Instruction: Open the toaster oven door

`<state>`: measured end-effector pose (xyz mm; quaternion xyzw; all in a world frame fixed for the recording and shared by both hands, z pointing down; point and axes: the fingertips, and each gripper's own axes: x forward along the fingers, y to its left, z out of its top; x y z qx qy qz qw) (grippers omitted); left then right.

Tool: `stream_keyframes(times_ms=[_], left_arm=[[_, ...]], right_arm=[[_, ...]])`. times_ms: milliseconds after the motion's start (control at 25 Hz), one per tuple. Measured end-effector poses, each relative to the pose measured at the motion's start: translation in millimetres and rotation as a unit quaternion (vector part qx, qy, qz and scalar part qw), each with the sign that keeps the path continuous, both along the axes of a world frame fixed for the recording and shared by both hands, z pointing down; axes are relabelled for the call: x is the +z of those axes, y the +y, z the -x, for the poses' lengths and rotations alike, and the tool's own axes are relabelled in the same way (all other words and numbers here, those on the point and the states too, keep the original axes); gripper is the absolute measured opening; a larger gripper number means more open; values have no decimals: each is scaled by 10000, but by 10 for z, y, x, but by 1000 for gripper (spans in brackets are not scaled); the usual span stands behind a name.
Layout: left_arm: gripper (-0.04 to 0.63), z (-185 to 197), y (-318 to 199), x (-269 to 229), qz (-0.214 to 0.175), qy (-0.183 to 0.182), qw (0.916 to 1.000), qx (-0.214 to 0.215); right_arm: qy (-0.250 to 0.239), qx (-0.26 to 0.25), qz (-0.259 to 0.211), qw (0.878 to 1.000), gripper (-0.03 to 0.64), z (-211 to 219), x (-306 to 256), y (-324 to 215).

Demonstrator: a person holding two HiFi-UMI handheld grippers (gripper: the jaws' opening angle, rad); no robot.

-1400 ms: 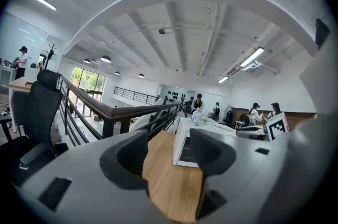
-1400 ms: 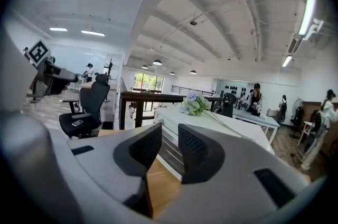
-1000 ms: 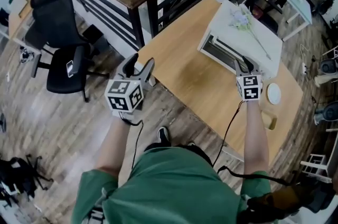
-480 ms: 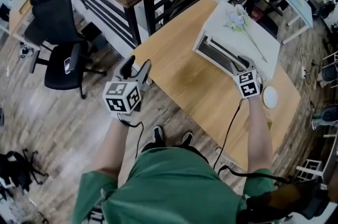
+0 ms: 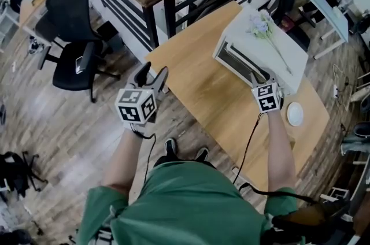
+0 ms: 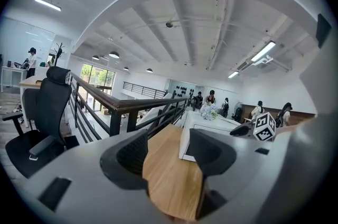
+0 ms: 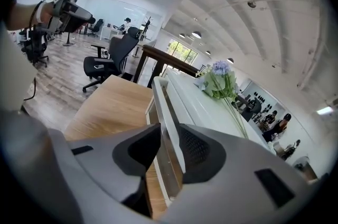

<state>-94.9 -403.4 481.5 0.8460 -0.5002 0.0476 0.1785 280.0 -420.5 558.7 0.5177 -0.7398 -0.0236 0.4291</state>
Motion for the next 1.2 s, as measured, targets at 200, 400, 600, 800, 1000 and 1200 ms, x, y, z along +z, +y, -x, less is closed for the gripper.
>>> stream_keyframes(times_ms=[200,400,600,800,1000,1200], left_arm=[[258,-39,67,-30,-2,37,10000,16],[258,-77,112,-7,31,80,9999,62],[258,-105,186,37,91,181,9997,149],[258,-135,230,89,154,190,9993,271],[258,-135,212,122,177,212,9989,368],[258,-124,183,152,204,190,9985,476]], right_arm=[[-246,74,-75,9996,124,50,5,67],[-397,124,-124,9991,120,134,18,181],[-459,155,-241,9985,120,277,75,365],[-690,349,-305,9965,120,419,168,533],[-606,573,-448,9955,100,481,302,636],[-571,594,-480,9954,100,610,417,779]])
